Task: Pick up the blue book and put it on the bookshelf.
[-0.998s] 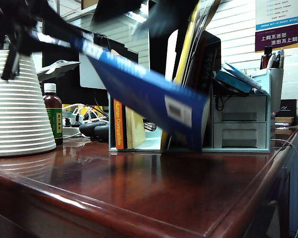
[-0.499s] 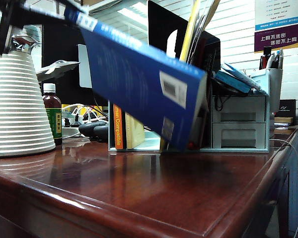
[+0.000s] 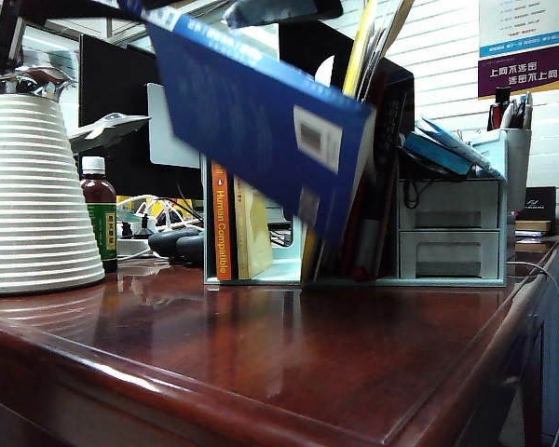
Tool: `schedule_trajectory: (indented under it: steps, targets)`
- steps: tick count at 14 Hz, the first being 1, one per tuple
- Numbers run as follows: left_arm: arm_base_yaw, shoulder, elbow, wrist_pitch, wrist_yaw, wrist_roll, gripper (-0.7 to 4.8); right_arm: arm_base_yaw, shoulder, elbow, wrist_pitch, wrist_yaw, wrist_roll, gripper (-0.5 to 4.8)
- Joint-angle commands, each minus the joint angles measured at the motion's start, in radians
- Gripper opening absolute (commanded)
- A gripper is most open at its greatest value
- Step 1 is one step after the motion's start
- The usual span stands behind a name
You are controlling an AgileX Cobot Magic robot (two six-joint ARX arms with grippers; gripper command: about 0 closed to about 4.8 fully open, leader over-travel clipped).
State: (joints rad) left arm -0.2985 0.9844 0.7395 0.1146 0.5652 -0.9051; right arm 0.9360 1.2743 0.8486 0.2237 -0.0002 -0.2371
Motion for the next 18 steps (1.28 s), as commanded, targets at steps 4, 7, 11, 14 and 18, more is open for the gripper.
schedule_trajectory:
  steps: [4,7,11,14,18]
  targets:
    - [-0.002,-0.012,0.018,0.082,0.041,-0.023,-0.07,-0.002,0.086,0.004,0.01,0.058,-0.057,3.22]
    - [-0.002,-0.012,0.018,0.082,0.087,-0.031,-0.07,-0.002,0.093,0.004,0.013,0.105,-0.063,-0.07]
    - [-0.002,-0.012,0.018,0.084,0.094,-0.039,-0.07,-0.002,0.093,0.004,0.023,0.11,-0.064,1.75]
    - [-0.002,-0.012,0.018,0.085,0.105,-0.039,-0.07,-0.002,0.095,0.004,0.036,0.11,-0.079,2.13]
    - [-0.002,-0.012,0.019,0.105,0.125,-0.077,-0.07,0.0,0.122,0.004,0.034,0.111,-0.119,2.03]
